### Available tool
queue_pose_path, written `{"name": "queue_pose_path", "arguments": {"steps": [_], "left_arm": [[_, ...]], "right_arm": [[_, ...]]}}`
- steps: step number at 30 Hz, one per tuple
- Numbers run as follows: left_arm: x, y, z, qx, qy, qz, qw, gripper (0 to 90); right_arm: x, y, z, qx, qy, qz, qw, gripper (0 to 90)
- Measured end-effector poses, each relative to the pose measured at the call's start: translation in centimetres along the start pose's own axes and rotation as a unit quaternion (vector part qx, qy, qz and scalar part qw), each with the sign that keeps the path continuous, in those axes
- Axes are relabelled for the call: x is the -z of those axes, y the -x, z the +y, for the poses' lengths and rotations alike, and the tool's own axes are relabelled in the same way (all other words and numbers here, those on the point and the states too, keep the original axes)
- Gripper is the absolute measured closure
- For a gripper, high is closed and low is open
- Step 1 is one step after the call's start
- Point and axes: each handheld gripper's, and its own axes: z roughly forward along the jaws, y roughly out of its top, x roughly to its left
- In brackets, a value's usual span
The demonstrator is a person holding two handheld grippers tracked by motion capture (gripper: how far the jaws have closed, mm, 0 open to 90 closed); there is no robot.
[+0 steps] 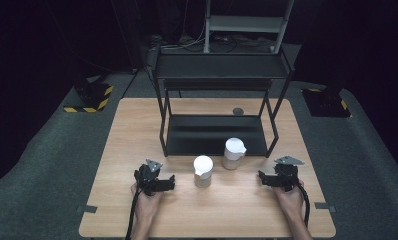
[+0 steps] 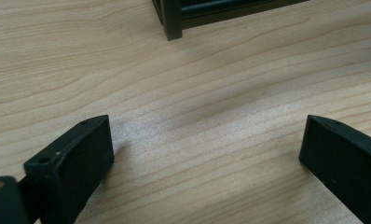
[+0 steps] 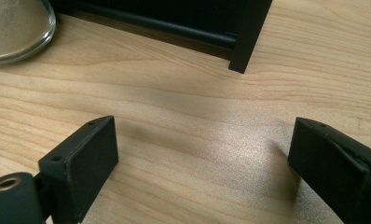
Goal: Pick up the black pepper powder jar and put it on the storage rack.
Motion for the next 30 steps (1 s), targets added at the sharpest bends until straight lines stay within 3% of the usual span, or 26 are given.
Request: {"name": "queue_pose_path", "arguments": {"steps": [20,30], "left_arm": [[0.21,0.5,-0.11,-0.002,-0.005,-0.004,1.0,0.4],[0.97,0.61,-0.55,-0.022,-0.01,-0.03,0.9993,0.3]], "right_arm": [[-0.02,-0.04,0.0,-0.001,0.0,-0.001,1.0,7.4],[-0.02,-0.08,0.02,-0.003,0.0,-0.001,1.0,7.3]]}}
